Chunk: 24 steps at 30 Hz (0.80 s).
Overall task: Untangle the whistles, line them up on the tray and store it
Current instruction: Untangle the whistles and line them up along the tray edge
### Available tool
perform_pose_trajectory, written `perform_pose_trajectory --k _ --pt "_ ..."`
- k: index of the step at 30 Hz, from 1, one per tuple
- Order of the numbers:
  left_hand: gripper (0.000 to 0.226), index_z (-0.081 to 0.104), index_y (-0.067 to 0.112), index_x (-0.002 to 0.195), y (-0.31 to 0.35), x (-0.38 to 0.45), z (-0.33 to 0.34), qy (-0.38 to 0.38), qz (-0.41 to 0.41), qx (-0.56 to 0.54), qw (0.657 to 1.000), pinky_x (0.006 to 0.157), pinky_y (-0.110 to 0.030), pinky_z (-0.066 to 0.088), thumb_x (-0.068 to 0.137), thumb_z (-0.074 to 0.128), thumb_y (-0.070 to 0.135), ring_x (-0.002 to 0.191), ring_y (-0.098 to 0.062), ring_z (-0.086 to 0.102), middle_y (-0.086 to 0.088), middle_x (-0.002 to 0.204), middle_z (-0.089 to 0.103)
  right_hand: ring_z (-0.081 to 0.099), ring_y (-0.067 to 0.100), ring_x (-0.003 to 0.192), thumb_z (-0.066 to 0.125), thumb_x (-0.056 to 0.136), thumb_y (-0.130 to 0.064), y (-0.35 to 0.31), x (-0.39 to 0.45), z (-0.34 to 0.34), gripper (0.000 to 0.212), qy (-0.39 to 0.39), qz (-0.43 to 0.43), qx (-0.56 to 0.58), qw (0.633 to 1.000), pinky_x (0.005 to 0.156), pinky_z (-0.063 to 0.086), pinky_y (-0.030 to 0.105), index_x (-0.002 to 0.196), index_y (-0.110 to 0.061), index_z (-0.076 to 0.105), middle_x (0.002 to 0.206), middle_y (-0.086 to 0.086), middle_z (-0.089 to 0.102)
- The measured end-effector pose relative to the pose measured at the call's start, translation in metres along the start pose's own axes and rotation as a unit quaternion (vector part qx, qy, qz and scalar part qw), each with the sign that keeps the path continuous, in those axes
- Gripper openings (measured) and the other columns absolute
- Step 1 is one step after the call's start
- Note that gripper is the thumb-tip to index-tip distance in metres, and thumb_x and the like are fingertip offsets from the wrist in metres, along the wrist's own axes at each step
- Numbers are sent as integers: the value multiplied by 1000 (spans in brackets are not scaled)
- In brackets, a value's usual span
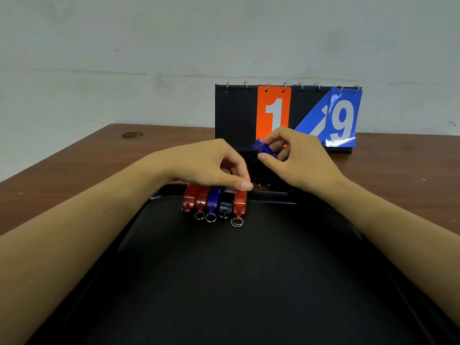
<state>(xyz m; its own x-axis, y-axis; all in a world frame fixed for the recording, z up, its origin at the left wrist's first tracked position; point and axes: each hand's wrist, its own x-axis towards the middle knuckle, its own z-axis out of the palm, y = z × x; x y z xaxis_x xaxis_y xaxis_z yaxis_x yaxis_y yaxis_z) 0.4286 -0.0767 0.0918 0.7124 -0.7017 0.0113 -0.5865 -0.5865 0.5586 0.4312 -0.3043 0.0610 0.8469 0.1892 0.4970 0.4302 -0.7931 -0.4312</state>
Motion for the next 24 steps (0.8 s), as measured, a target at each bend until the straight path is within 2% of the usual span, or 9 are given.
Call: perform_pose_trajectory --k 3,6,12,18,24 --pt "15 79 19 101 -1 0 0 3 3 -8 1000 80 -10 51 93 74 30 82 2 71 10 91 78 65 1 77 73 91 -37 0 0 0 33 -8 -2 -3 1000 67 44 7 122 -29 61 87 -23 61" --pt "15 79 20 101 -1 1 1 6 4 -6 1000 78 -9 50 93 74 31 82 2 71 9 91 78 65 1 77 72 91 -37 0 0 0 33 -7 -6 -9 1000 69 44 7 121 -29 63 89 -22 61" --pt "19 75 19 108 -2 2 4 3 -12 -15 1000 67 -7 49 91 77 28 72 5 68 4 93 76 66 4 79 73 91 -38 -1 -1 0 32 -6 -5 -10 1000 69 45 7 121 -29 64 92 -19 62" --pt "20 75 18 109 -3 2 4 0 -12 -7 1000 69 -7 48 93 75 28 74 6 68 5 93 75 66 1 80 73 90 -40 -5 -2 -2 32 -2 2 -3 1000 69 45 7 118 -29 63 94 -17 65" --pt "19 75 19 108 -6 2 4 -4 -8 4 1000 72 -7 49 94 73 30 78 7 69 6 96 76 67 1 77 75 89 -40 -16 -4 -9 25 10 12 19 1000 68 47 9 105 -31 59 93 -15 66"
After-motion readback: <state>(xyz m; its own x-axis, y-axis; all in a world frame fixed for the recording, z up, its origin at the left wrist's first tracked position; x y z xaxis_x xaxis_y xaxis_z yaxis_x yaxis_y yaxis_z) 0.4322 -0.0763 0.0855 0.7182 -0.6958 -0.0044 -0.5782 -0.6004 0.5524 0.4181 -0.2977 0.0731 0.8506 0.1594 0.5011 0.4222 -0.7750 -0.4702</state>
